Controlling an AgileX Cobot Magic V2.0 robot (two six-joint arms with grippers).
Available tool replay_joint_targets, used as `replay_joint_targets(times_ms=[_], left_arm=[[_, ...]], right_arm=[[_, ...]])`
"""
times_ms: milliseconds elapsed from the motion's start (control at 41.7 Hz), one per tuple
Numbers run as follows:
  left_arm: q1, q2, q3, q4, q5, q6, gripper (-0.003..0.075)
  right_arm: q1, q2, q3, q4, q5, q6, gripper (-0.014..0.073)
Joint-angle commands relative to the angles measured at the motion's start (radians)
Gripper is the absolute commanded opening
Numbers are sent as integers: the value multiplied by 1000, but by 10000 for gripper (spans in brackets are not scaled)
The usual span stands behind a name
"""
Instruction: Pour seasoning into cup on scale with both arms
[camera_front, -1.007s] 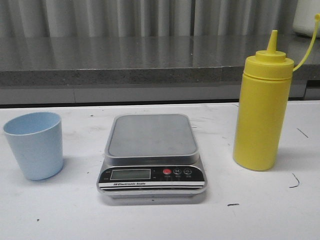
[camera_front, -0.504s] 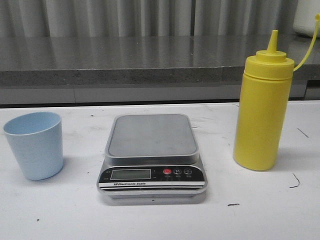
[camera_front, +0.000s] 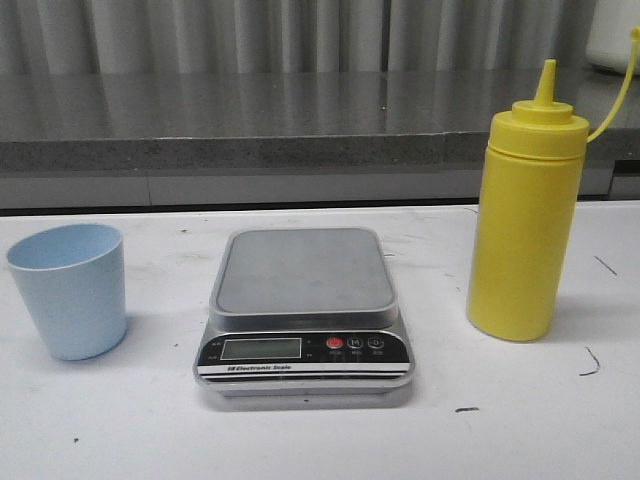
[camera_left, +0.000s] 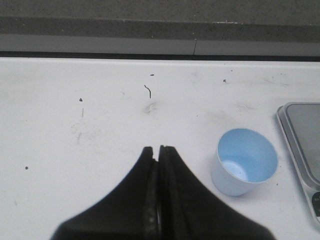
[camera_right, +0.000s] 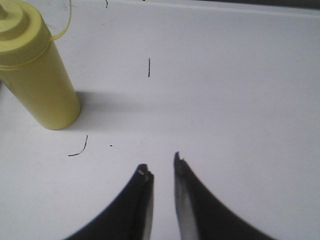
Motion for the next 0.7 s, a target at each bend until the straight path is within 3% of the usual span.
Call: replay_joint_targets(times_ms=[0, 120, 240, 312, 672], left_arm=[[0, 27, -34, 3, -68, -7, 24], [0, 44, -34, 3, -74, 0, 228], [-13, 63, -39, 3, -78, 14, 517], [-35, 86, -46, 3, -75, 14, 600], [-209, 394, -210, -6, 114, 18, 607]], right_arm=[[-4, 6, -34, -21, -61, -13, 430], [-4, 6, -34, -21, -62, -13, 556], [-4, 6, -34, -21, -61, -13, 561], [-4, 6, -34, -21, -61, -13, 561], [-4, 6, -34, -21, -60, -13, 561]])
